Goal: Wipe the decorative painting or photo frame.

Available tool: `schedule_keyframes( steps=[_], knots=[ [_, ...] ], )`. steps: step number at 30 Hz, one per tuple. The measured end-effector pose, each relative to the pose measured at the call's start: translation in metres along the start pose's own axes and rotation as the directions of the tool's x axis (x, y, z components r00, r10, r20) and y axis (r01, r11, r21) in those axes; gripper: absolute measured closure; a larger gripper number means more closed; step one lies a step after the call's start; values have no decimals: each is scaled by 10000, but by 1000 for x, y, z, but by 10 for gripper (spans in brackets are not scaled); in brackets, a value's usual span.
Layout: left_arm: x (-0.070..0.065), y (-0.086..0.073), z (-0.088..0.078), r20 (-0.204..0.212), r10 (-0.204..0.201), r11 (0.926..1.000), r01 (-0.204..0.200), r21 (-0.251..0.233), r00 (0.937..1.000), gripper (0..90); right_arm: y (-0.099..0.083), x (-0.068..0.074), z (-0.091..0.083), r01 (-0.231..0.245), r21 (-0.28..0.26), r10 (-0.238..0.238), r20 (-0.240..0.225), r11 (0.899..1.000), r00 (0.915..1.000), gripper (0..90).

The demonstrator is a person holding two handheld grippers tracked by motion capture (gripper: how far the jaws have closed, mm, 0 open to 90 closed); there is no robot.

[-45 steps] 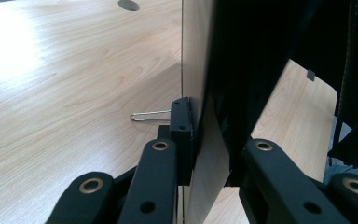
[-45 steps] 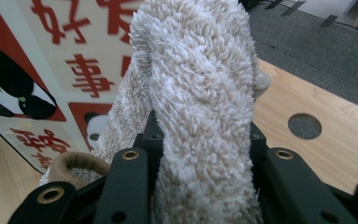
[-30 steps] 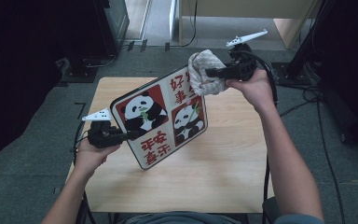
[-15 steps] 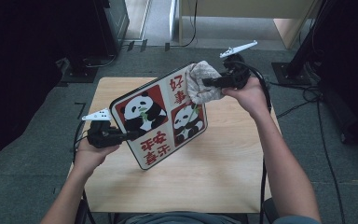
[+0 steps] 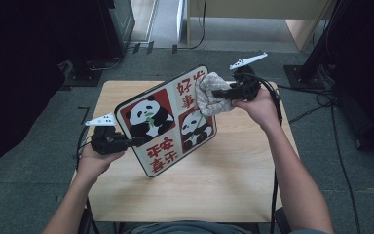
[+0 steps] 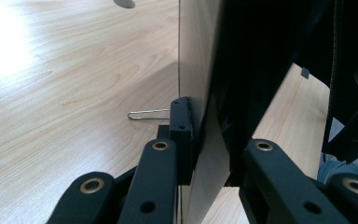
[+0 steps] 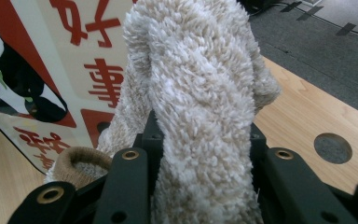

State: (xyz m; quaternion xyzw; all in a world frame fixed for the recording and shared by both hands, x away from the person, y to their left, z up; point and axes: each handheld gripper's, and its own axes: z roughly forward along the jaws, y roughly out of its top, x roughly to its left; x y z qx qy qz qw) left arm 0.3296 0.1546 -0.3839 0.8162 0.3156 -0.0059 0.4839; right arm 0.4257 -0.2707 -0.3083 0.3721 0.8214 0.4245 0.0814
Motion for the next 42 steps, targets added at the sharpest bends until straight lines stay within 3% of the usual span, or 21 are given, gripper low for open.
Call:
schedule_keyframes(
  steps=[13, 42],
  knots=[
    [0, 0, 0, 20, -18, 10000, 18, 3, 10000, 804, -19, -3, 11, 9, 96, -8, -59, 10000, 10000, 649],
    [0, -1, 0, 44, -33, 10000, 33, -17, 10000, 803, -78, -12, 39, -443, 421, 448, -115, 9981, 9989, 643]
  ],
)
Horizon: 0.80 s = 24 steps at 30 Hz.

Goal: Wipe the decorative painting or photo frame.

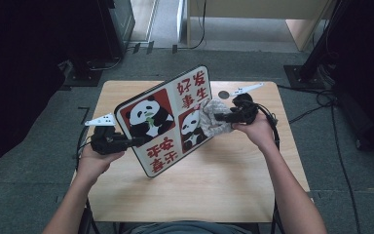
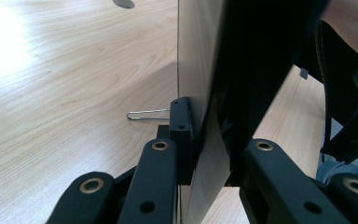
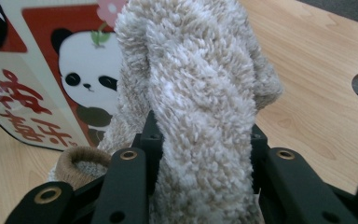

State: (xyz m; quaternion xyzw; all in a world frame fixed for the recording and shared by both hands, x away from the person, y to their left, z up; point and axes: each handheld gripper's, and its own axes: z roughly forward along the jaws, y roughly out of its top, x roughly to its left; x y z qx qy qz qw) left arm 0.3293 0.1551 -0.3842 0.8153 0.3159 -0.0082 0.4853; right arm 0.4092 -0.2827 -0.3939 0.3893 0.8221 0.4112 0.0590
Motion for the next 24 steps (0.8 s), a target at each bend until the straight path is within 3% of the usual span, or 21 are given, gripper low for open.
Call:
schedule_keyframes(
  steps=[8, 15, 24],
  knots=[
    [0, 0, 0, -12, -24, 10000, 24, 12, 10000, 804, -14, -2, 8, 21, 337, -24, 99, 9994, 9999, 643],
    [0, 1, 0, -3, -20, 10000, 20, 19, 10000, 803, -30, -5, 16, -230, 428, 226, 97, 9988, 9997, 643],
    [0, 1, 0, 9, 82, 10000, -82, 32, 10000, 801, -50, -8, 31, -377, 1016, 352, 259, 9941, 9990, 643]
  ],
)
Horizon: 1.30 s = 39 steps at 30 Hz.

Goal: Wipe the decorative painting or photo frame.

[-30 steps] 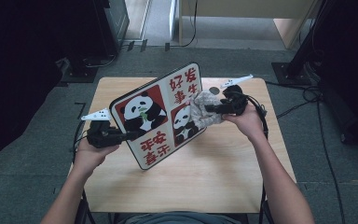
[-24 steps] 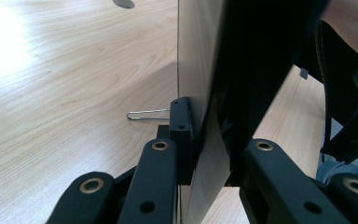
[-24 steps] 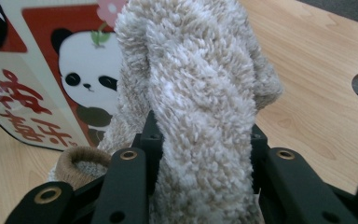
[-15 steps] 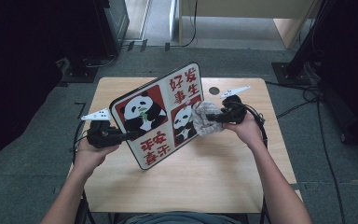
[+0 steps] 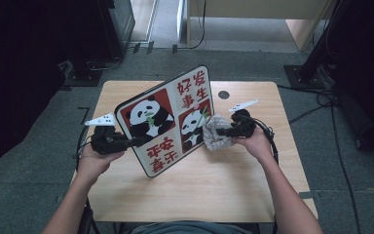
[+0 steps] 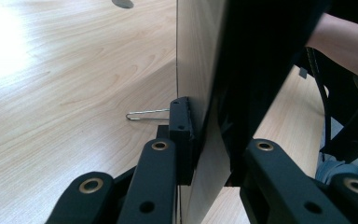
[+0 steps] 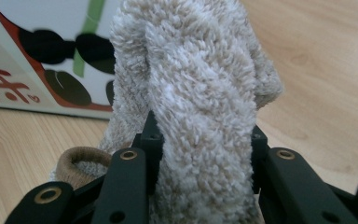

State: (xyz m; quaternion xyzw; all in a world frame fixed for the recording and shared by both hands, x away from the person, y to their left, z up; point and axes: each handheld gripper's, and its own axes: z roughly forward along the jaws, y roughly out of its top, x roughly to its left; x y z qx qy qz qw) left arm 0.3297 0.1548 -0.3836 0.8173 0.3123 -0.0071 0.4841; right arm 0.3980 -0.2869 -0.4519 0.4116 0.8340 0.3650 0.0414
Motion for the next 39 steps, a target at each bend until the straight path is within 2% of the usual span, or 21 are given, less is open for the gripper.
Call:
schedule_keyframes(
  steps=[4, 15, 18, 23, 26, 30, 34, 37, 39],
  knots=[
    [0, 0, 0, -19, 42, 10000, -42, 1, 10000, 801, -4, -1, 4, -192, 246, 192, 4, 9995, 9998, 643],
    [0, 0, 0, 5, 36, 10000, -36, -9, 10000, 801, -17, -5, 17, -316, 801, 313, 49, 9963, 9995, 643],
    [0, 0, 0, -23, 59, 10000, -59, -18, 10000, 800, -20, -8, 19, -523, 803, 528, -41, 9954, 9986, 643],
    [0, 0, 0, -29, 20, 10000, -21, -34, 10000, 800, -22, -10, 21, -602, 789, 610, -74, 9951, 9981, 642],
    [0, -1, 0, -92, 50, 10000, -50, -42, 9999, 801, -21, -13, 18, -623, 765, 652, -360, 9951, 9972, 645],
    [-1, -1, 0, -109, 59, 10000, -59, -24, 9999, 801, -20, -13, 13, -640, 809, 675, -408, 9947, 9969, 647],
    [0, -1, 0, -109, 46, 10000, -46, -25, 9999, 800, -17, -11, 4, -437, 662, 465, -418, 9969, 9980, 647],
    [0, -1, 0, -101, 36, 10000, -37, -28, 9999, 800, -14, -10, -3, -679, 588, 710, -529, 9960, 9961, 647],
    [0, -1, 0, -109, 34, 10000, -35, -36, 9999, 800, -12, -7, -9, -624, 481, 648, -508, 9969, 9966, 647]
  ],
)
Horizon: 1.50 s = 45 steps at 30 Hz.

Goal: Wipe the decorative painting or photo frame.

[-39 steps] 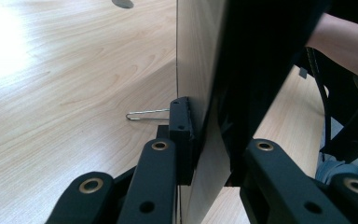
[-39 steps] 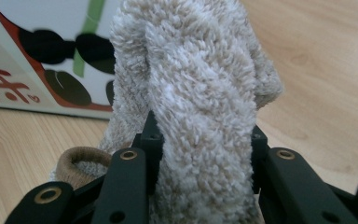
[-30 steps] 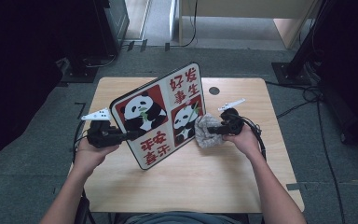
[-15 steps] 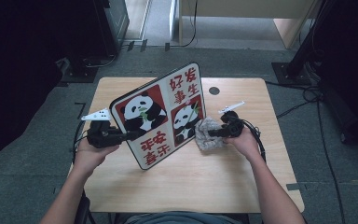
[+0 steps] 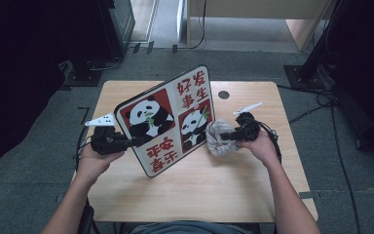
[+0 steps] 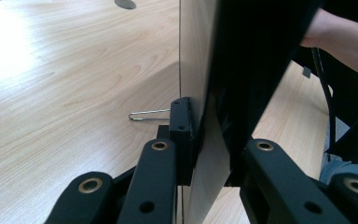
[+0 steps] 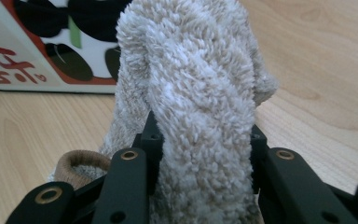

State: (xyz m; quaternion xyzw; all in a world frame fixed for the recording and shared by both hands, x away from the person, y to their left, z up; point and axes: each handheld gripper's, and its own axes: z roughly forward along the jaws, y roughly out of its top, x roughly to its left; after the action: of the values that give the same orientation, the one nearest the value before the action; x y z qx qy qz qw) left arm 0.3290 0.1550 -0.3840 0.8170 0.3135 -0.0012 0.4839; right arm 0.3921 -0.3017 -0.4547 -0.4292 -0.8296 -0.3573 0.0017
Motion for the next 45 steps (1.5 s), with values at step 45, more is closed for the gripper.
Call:
schedule_keyframes(
  steps=[45],
  knots=[
    [0, 0, 0, -40, -20, 10000, 20, -87, 10000, 803, 139, 85, -109, 2015, -1500, -1983, 360, 9679, 9795, 646]
  ],
)
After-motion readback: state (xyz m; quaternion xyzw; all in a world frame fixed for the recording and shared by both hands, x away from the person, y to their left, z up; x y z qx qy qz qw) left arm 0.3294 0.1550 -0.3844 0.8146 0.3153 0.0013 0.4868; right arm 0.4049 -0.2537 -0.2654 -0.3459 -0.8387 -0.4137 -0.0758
